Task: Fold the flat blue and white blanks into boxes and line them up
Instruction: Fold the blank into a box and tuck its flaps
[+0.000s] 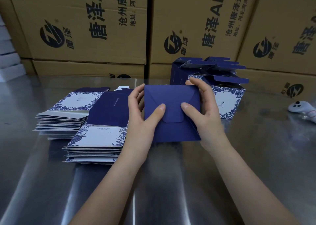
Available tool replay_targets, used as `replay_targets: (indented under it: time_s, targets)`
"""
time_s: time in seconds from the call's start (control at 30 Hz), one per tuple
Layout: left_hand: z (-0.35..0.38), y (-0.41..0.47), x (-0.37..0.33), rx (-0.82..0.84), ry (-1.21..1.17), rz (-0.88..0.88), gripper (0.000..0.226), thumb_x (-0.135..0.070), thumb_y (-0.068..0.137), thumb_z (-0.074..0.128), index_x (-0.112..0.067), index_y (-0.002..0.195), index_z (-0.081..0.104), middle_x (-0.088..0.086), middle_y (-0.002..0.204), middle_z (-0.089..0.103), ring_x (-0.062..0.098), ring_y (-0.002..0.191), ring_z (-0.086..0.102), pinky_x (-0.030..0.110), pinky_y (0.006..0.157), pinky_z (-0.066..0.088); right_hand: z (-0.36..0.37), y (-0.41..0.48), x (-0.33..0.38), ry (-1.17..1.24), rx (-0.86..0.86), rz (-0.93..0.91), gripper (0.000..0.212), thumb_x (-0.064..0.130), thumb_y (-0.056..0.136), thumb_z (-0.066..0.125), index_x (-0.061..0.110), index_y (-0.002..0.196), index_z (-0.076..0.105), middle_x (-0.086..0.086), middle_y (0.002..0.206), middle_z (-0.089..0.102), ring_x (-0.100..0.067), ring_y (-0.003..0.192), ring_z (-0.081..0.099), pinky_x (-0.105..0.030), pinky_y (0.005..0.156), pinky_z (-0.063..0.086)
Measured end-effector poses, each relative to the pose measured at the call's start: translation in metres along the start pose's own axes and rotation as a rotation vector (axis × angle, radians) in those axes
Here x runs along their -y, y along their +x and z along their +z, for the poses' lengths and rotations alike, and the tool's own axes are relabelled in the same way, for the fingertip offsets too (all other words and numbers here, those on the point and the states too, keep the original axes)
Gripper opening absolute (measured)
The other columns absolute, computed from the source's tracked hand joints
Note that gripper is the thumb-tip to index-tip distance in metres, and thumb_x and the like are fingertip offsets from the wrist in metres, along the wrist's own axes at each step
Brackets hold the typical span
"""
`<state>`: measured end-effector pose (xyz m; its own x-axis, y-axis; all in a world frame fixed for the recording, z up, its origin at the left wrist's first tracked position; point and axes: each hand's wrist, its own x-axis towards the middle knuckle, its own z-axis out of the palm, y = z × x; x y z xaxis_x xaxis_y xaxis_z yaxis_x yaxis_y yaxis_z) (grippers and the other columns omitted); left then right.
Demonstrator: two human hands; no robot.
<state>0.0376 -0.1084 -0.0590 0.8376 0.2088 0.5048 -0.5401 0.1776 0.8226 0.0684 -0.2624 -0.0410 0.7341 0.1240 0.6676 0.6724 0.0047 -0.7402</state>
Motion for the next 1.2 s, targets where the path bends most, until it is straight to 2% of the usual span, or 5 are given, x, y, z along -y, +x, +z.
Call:
replay_targets:
  time_s: [0.33,0.57,0.77,0.9,1.2]
  targets:
    - [0.0,-0.001,0.003,-0.035,0.03,0.03,0.054,-0.021,0.089,0.071,-0.05,0.126,0.044,-0.016,0.133,0.056,-0.004,0.117,0.057,0.016,0.085,0.052,0.001,-0.002,0.001,0.005,-0.007,0.048,0.059,0.013,0.083,0.066,0.032,0.135,0.044,0.01,0.139,0.049,-0.005,0.127,0.048,-0.03,0.101,0.047]
    - [-0.003,-0.001,0.0,0.019,0.098,-0.042,0.074,-0.034,0.077,0.077,-0.067,0.127,0.033,-0.017,0.146,0.043,0.004,0.128,0.052,0.032,0.096,0.054,-0.005,0.0,-0.001,-0.066,0.082,0.042,0.071,0.019,0.076,0.076,0.037,0.134,0.04,0.018,0.137,0.044,0.001,0.125,0.046,-0.019,0.093,0.048]
    - [-0.002,-0.001,0.005,-0.069,0.157,0.013,0.069,-0.009,0.082,0.079,-0.048,0.125,0.043,-0.02,0.129,0.053,-0.004,0.116,0.056,0.02,0.091,0.053,-0.001,0.0,-0.004,-0.185,0.035,-0.009,0.065,0.016,0.075,0.077,0.037,0.126,0.043,0.019,0.132,0.045,-0.005,0.126,0.046,-0.019,0.096,0.045]
    - [-0.001,-0.001,0.005,-0.112,0.192,0.021,0.068,-0.005,0.08,0.079,-0.041,0.126,0.044,-0.018,0.129,0.05,-0.01,0.113,0.053,0.022,0.094,0.052,0.002,0.001,-0.006,-0.269,0.004,-0.049,0.063,0.014,0.073,0.079,0.034,0.121,0.044,0.025,0.123,0.046,-0.001,0.118,0.048,-0.011,0.092,0.042]
    - [0.0,-0.002,0.003,-0.151,0.27,0.023,0.07,-0.008,0.079,0.08,-0.032,0.133,0.044,-0.01,0.133,0.049,-0.005,0.116,0.052,0.036,0.1,0.051,0.004,0.001,-0.009,-0.347,-0.036,-0.083,0.062,0.015,0.071,0.082,0.03,0.118,0.045,0.028,0.118,0.046,0.003,0.114,0.049,-0.01,0.093,0.038]
